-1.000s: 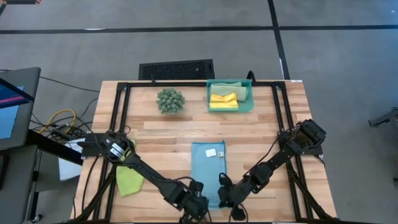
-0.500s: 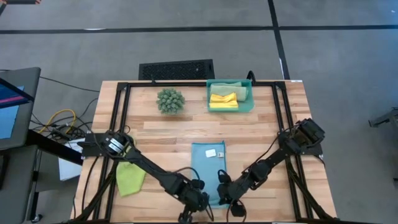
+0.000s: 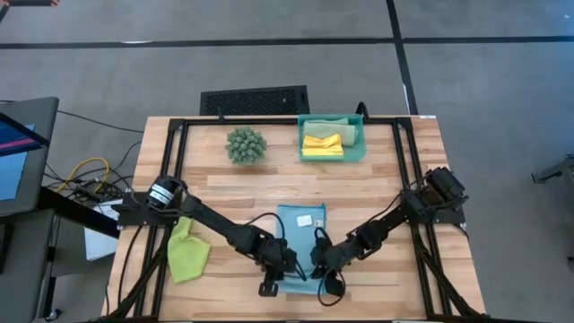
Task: Roll microfiber towels into tight, uniform cylinder then place into a basket
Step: Roll the blue microfiber cloth
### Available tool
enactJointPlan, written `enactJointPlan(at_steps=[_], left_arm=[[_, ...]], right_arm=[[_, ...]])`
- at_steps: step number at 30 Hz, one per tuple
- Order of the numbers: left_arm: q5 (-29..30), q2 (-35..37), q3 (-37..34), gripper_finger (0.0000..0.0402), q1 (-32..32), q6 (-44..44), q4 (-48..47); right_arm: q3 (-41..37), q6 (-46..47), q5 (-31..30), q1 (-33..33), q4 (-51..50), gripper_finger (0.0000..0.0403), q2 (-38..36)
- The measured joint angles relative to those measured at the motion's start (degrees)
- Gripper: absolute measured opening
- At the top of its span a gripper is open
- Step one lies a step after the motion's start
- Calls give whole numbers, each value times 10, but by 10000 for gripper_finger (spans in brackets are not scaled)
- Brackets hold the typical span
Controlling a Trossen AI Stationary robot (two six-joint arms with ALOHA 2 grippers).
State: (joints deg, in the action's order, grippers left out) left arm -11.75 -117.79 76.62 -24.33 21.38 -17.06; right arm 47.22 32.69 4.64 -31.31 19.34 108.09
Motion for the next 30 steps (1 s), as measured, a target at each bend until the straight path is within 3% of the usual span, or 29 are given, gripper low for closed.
enactJointPlan(at_steps=[5,11,15,24,30], left_arm=[[25,2,2,55,6,-2,-4],[-5,29,5,110,11,-7,-15],[59,56,5,120,-1,-42,-21],[198,52,0,122,-63,-107,44],[248,22,-1,122,-99,-85,85]], right_arm=[[0,-1,-6,-1,-13,34,0],[0,-24,-9,0,-16,83,-7],[0,-28,-26,-1,-37,96,-37],[0,-75,-161,-47,-64,88,-84],[1,-113,-171,-88,14,88,-59]])
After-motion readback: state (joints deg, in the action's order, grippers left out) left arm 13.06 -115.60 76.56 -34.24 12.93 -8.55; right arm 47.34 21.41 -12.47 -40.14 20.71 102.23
